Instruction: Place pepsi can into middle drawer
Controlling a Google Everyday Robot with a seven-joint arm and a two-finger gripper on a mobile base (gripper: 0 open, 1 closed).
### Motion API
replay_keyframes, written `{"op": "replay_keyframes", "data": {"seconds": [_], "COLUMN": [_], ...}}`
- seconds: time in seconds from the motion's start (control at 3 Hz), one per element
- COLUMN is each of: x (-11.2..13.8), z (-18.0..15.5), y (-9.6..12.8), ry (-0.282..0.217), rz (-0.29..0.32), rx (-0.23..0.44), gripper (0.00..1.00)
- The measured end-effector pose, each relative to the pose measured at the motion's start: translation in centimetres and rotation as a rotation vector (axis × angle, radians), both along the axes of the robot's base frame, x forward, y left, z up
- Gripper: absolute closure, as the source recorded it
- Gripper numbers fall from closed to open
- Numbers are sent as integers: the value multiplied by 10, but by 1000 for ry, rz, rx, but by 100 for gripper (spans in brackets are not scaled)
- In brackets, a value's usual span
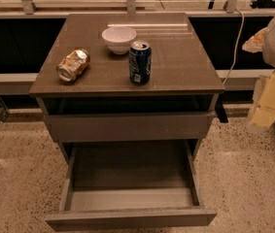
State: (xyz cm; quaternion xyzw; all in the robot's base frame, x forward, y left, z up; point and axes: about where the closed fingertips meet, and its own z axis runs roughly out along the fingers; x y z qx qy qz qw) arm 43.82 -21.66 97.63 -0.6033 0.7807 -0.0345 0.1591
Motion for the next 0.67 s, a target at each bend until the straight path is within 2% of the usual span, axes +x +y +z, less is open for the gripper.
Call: {"op": "replay_keyframes", "data": {"seconds": [0.33, 0.67], "x": [1, 57], "z": [2, 21], "y": [1, 51], "ry": [-7, -116], "rz": [3, 106], "rx": [3, 149], "gripper": [0, 0]}}
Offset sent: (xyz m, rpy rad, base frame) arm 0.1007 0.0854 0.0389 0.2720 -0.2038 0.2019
